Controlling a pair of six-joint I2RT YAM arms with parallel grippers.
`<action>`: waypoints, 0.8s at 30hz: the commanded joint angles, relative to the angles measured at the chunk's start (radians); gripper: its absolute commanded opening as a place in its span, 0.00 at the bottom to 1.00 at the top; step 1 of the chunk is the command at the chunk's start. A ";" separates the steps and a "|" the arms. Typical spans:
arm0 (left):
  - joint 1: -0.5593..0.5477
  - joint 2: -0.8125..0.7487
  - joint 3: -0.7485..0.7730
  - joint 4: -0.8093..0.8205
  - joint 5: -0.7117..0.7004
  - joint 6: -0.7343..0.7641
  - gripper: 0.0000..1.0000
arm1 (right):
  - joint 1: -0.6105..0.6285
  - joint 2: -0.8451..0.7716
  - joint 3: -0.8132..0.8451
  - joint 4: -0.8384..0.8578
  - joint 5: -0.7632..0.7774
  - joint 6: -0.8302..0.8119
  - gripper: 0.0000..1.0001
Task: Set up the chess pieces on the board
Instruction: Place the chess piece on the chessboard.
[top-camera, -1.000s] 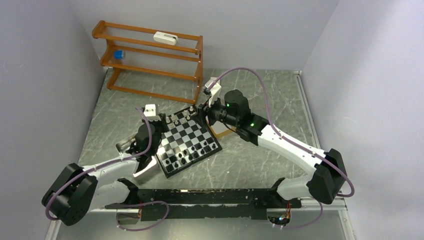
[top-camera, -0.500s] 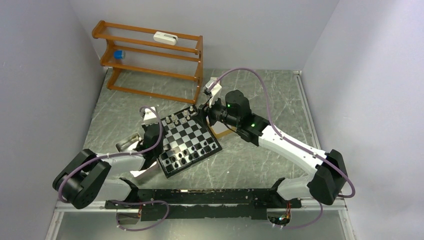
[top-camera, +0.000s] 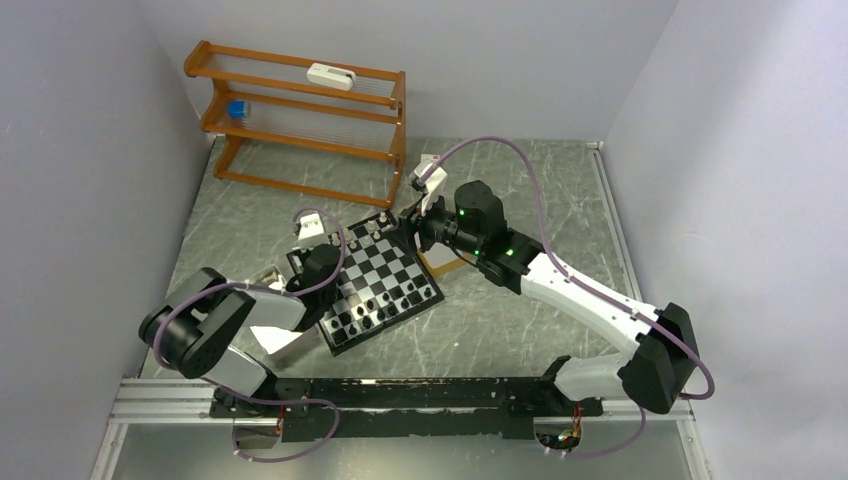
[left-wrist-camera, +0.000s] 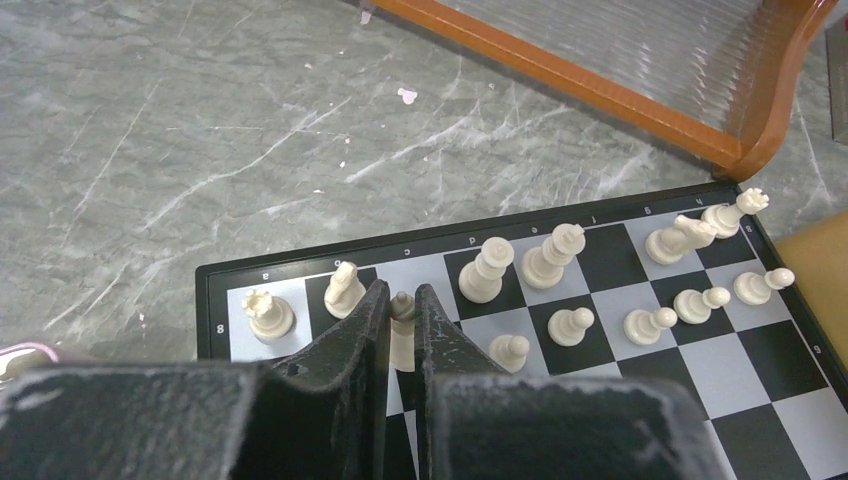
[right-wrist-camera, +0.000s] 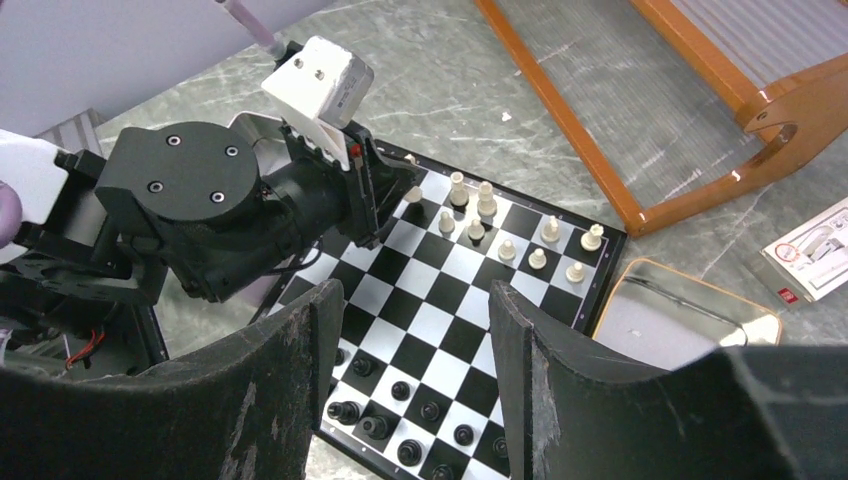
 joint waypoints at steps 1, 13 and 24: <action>-0.011 0.030 0.017 0.107 -0.023 -0.021 0.05 | -0.003 -0.027 -0.014 0.037 0.000 -0.012 0.60; -0.010 0.097 0.082 0.060 -0.053 -0.041 0.07 | -0.003 -0.031 -0.014 0.031 0.008 -0.020 0.60; 0.001 0.130 0.138 -0.055 -0.103 -0.110 0.07 | -0.003 -0.044 -0.017 0.029 0.012 -0.025 0.60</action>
